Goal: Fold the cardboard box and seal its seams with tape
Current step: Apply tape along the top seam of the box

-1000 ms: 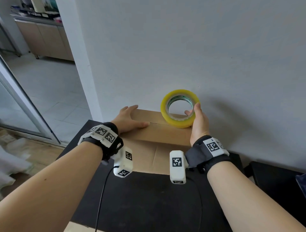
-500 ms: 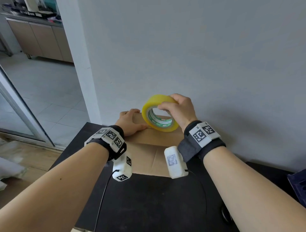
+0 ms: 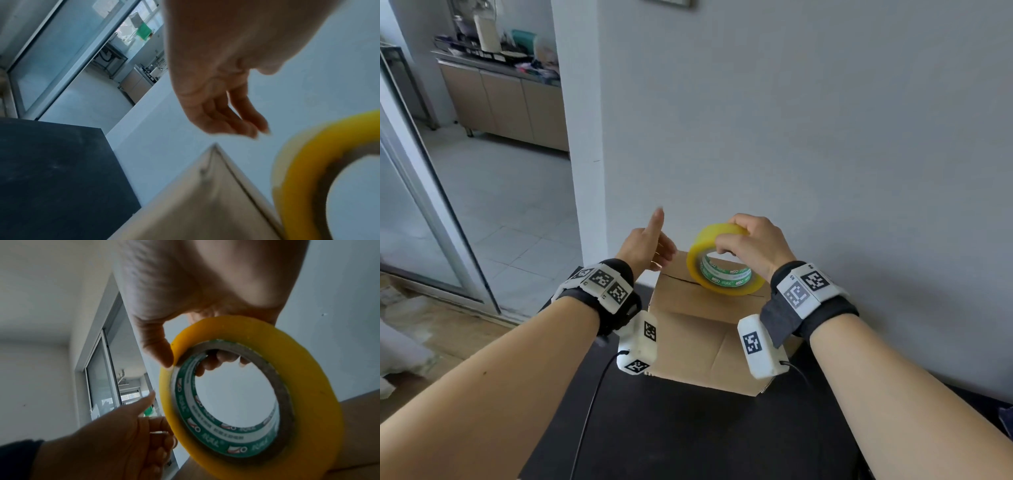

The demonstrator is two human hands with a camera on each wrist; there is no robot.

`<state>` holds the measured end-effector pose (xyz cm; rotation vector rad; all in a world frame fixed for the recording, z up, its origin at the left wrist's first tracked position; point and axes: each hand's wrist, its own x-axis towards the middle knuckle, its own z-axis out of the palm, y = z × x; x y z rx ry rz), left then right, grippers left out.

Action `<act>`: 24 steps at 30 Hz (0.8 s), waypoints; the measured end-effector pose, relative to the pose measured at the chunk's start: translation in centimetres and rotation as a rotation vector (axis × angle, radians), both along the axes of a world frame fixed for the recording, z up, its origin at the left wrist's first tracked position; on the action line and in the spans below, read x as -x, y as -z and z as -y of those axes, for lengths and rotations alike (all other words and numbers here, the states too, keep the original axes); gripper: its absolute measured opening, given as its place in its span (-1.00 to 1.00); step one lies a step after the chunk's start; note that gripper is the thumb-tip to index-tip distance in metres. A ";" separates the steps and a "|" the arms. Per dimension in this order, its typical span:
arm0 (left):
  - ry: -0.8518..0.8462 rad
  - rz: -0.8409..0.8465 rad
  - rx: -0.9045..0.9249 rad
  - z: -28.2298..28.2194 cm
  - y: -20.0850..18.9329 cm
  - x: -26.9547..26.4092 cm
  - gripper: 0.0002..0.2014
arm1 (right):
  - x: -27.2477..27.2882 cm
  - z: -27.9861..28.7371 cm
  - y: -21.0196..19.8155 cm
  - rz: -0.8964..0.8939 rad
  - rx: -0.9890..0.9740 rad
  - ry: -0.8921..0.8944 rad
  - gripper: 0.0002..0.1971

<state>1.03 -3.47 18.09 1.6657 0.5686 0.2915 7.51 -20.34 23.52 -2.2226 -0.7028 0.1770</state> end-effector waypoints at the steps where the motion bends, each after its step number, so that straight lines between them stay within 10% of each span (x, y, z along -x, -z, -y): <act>1: 0.082 -0.029 0.068 -0.1 -0.6 0.2 -0.28 | 0.1 -0.2 0.0 0.016 0.015 -0.003 -0.73; 8: 0.161 0.009 -0.039 -0.4 -1.5 0.3 -0.75 | 0.2 -0.7 -0.2 0.090 0.079 -0.010 -0.77; 24: -0.006 0.005 -0.202 -0.7 -0.3 0.5 -0.70 | -0.4 -0.7 -0.3 -0.016 0.065 -0.098 -0.51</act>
